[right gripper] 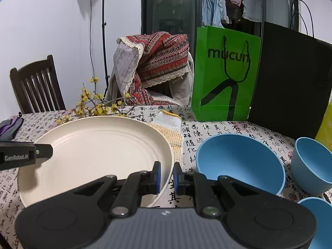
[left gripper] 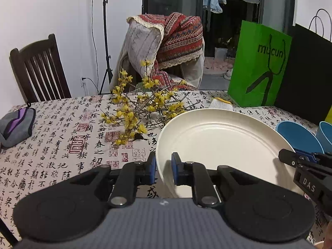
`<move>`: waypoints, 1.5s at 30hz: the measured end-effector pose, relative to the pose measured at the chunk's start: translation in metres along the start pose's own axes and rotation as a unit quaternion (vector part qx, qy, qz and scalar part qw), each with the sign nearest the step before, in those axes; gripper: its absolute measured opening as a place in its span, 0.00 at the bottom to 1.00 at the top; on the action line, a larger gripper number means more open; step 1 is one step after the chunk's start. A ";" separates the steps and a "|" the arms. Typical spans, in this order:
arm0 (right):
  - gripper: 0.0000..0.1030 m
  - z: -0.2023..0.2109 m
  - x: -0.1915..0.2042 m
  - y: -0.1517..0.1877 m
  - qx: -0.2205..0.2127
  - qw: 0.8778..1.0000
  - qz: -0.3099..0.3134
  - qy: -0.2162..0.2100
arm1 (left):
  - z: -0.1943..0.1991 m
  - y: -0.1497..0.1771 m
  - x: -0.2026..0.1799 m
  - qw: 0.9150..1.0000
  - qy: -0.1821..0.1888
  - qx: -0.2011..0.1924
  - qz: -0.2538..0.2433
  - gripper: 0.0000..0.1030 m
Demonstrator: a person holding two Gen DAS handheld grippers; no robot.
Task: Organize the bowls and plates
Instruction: 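Lift the cream plate tilted up with both grippers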
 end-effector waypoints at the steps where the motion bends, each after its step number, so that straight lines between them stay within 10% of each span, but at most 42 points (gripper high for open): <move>1: 0.12 0.002 0.001 0.000 -0.002 1.000 -0.001 -0.001 | 0.003 0.001 0.000 1.000 -0.002 -0.003 -0.003 0.15; 45: 0.12 0.087 0.038 0.043 -0.104 0.994 -0.029 0.036 | 0.074 0.031 0.036 0.994 0.070 -0.089 0.003 0.15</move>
Point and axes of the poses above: each gripper's, at about its wrist camera, not at the fingertips, and z roughly against the way its jaws point, x to its left, y to its underside, the point moved 4 cm from there along -z, roughly the way its jaws point, and after that the axes turned 14 degrees about x, right-handed, at the moved point
